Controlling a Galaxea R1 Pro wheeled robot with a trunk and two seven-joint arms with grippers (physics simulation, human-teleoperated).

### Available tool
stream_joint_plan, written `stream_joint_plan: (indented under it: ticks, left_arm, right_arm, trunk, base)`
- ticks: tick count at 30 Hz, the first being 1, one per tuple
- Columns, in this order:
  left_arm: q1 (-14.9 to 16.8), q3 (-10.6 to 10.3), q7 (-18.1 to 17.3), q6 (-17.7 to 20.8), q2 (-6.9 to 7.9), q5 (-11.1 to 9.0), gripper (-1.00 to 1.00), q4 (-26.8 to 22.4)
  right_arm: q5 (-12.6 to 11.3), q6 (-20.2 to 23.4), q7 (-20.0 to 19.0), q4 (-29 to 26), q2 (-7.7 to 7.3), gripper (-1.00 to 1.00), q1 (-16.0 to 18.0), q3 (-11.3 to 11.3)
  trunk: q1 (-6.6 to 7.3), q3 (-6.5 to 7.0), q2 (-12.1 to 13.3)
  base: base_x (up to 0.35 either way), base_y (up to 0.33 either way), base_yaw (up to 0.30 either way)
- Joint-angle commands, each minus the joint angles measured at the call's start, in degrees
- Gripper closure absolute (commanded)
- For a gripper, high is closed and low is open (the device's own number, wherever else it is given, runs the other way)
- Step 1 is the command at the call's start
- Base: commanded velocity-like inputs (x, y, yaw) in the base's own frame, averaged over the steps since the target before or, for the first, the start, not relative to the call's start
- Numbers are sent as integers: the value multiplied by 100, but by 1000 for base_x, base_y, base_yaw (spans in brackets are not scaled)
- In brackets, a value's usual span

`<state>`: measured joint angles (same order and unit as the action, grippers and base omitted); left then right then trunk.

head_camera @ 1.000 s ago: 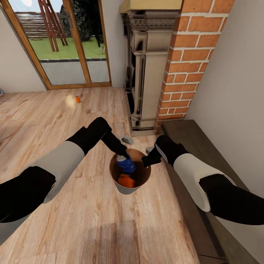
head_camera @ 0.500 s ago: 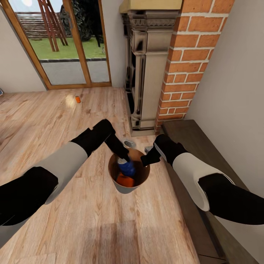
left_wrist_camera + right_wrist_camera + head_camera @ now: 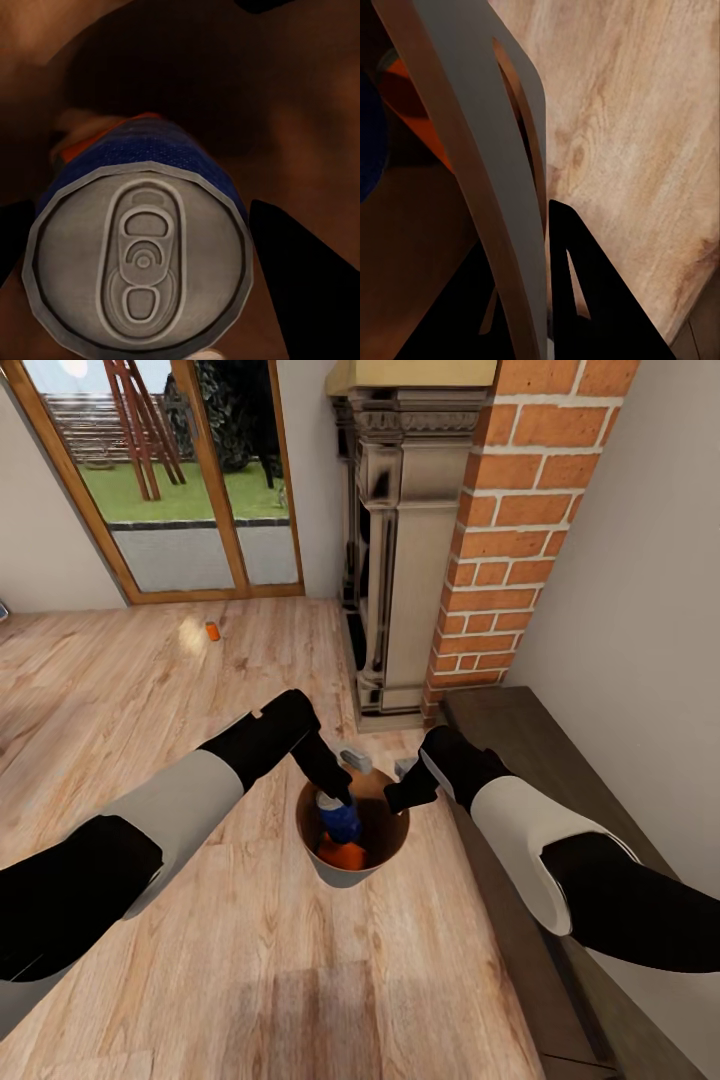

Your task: Put the three can of soda from the living room inside the tash can in the kitchen.

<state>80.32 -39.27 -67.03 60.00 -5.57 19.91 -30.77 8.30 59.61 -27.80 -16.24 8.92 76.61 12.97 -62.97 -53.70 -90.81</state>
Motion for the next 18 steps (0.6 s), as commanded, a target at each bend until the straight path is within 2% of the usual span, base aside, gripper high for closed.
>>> stream_joint_plan:
  ticks: [1, 13, 14, 18]
  left_arm:
    - [-2, 0, 2, 0, -1, 3, 100, 0]
    - [-21, -2, 20, 0, -10, 4, 100, 1]
    - [-23, -2, 18, 0, -9, 2, -100, -1]
    - [-38, -2, 22, 0, -6, 1, -100, -3]
  right_arm:
    - [-198, 39, -41, -2, 2, 100, 2, -49]
    - [-197, 39, -41, -2, -3, 100, 3, -52]
    - [-197, 39, -41, -2, -3, 100, 3, -51]
    - [-197, 39, -41, -2, -4, 100, 3, -51]
  trunk:
    - [0, 1, 0]
    - [0, 1, 0]
    - [0, 1, 0]
    - [0, 1, 0]
  base:
    - [0, 0, 0]
    - [0, 0, 0]
    - [0, 0, 0]
    - [0, 0, 0]
